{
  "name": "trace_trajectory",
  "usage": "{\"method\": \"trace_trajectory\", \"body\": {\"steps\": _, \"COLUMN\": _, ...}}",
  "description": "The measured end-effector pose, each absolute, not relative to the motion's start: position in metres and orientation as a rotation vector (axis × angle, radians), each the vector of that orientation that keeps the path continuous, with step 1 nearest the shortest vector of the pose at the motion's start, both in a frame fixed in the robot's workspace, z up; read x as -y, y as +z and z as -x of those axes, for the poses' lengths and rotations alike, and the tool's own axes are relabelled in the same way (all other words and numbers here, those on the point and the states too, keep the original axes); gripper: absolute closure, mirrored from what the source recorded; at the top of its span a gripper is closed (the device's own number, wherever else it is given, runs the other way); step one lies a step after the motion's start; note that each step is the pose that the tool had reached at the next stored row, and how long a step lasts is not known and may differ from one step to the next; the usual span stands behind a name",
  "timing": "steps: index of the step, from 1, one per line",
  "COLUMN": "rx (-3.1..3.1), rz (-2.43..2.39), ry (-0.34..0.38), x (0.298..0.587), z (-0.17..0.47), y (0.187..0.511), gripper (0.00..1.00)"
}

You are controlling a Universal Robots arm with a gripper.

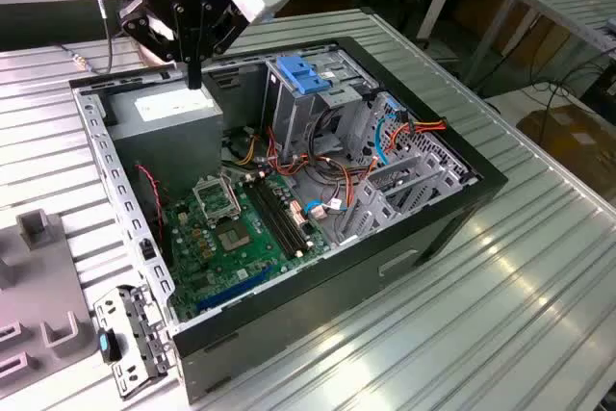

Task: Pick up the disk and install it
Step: 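Reach for the disk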

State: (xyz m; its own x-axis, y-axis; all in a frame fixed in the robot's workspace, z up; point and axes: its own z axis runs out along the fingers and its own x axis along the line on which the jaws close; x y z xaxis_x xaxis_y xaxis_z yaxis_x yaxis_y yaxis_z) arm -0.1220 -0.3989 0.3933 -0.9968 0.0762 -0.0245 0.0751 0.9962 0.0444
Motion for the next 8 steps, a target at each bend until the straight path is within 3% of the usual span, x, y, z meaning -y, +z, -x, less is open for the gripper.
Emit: {"method": "trace_trajectory", "body": {"steps": 8, "rx": -3.112, "rz": -0.118, "ry": 0.068, "x": 0.3989, "z": 0.1241, "y": 0.3933, "gripper": 0.89}}
